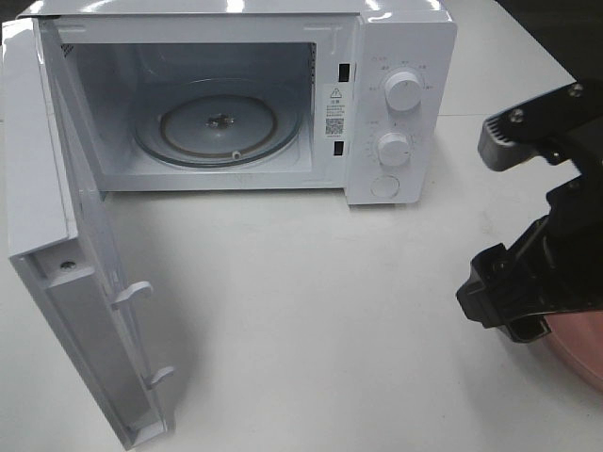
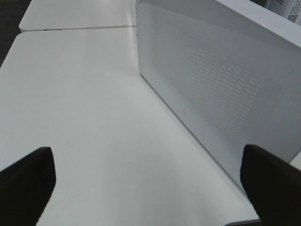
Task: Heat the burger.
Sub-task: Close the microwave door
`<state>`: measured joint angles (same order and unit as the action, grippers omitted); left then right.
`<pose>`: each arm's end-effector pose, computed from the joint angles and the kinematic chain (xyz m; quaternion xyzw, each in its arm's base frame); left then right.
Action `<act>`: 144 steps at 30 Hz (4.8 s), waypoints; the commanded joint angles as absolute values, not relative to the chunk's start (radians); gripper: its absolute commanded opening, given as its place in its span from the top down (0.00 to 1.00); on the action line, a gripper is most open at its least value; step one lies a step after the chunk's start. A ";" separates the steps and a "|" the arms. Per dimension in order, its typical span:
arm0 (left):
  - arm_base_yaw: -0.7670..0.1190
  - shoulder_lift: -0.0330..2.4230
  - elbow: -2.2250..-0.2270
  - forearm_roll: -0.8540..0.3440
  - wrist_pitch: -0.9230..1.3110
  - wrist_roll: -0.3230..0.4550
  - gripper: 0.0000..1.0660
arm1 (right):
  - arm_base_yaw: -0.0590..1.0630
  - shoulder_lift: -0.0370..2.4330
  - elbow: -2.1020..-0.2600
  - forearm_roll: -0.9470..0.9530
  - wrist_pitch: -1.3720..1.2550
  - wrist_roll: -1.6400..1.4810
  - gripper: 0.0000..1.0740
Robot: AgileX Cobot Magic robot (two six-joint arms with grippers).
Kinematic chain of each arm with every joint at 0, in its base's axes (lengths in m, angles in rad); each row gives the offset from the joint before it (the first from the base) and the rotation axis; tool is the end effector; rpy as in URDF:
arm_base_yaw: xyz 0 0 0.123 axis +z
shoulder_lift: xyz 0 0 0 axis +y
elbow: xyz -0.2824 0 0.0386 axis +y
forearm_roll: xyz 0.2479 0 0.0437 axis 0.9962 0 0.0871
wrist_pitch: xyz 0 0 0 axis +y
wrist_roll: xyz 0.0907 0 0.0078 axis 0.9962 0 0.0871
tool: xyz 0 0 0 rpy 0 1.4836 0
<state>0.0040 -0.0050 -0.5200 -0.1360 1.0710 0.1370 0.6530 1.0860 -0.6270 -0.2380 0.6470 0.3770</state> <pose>-0.0088 -0.0109 0.2824 0.0601 0.8453 -0.0306 0.5300 0.1606 0.1066 0.2441 -0.2024 0.9364 0.0509 0.2821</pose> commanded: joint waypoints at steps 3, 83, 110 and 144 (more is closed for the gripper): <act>0.008 -0.021 -0.519 -0.135 1.072 0.131 0.06 | 0.654 0.947 -0.630 -0.106 0.737 0.256 0.28; 0.008 -0.021 -0.519 -0.135 1.072 0.131 0.06 | 0.116 -0.031 -0.503 -0.132 0.998 0.106 0.30; 0.008 -0.021 -0.519 -0.159 1.072 0.128 0.06 | 0.116 -0.031 -0.503 -0.132 0.998 0.106 0.30; 0.005 0.605 -0.299 -0.195 0.026 0.233 1.00 | 0.116 -0.031 -0.503 -0.132 0.998 0.106 0.30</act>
<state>0.0040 0.6070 -0.3040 -0.1760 0.0930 0.2170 0.1200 -0.0040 -0.5080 -0.1340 1.0080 0.1200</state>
